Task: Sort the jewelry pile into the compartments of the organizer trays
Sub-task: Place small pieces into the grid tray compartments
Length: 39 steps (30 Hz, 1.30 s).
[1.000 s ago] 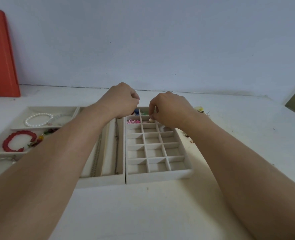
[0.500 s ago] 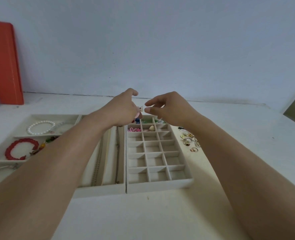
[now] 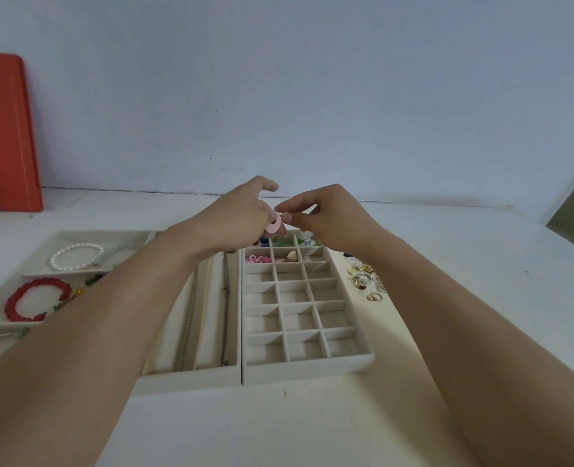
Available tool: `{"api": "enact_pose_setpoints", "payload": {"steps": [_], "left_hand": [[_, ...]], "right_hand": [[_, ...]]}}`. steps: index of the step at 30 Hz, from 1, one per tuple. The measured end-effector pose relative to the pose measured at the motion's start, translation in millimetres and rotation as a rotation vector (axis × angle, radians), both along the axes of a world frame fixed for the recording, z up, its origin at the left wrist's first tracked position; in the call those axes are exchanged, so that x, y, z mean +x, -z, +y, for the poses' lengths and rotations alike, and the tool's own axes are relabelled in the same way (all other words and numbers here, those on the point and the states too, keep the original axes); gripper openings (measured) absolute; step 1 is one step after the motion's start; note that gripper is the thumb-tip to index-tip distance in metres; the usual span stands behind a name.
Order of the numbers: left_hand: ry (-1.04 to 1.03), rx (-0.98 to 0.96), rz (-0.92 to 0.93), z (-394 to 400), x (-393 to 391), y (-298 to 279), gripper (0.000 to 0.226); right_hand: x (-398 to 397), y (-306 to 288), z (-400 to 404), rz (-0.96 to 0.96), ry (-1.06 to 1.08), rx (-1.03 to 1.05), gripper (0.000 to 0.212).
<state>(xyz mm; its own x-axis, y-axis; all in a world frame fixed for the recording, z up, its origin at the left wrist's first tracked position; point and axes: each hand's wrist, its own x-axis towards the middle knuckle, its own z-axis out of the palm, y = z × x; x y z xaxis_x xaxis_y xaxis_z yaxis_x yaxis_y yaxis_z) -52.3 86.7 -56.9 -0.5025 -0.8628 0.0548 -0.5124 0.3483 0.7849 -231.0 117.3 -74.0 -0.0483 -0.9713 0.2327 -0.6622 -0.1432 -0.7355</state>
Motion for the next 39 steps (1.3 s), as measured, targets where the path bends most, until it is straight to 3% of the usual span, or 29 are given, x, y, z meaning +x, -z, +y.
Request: {"api": "enact_pose_setpoints", "payload": {"steps": [10, 18, 21, 25, 29, 34, 39], "left_hand": [[0.052, 0.066, 0.067, -4, 1, 2, 0.049], [-0.063, 0.27, 0.235, -7, 0, 5, 0.035], [-0.13, 0.127, 0.141, -7, 1, 5, 0.03], [-0.223, -0.105, 0.218, -5, 3, -2, 0.015], [-0.173, -0.103, 0.107, 1, 1, -1, 0.022], [-0.133, -0.021, 0.096, 1, 2, 4, 0.029], [-0.123, -0.017, 0.094, -2, 0, 6, 0.022]], "right_hand": [[-2, 1, -1, -0.046, -0.118, 0.037, 0.006], [-7, -4, 3, -0.297, -0.134, 0.077, 0.015], [-8, -6, 3, -0.291, -0.1, 0.055, 0.013], [-6, -7, 3, -0.233, -0.052, 0.046, 0.01], [-4, -8, 6, -0.301, -0.078, 0.069, 0.013], [-5, -14, 11, -0.436, -0.09, 0.144, 0.016], [-10, -16, 11, -0.362, -0.077, 0.152, 0.015]]}}
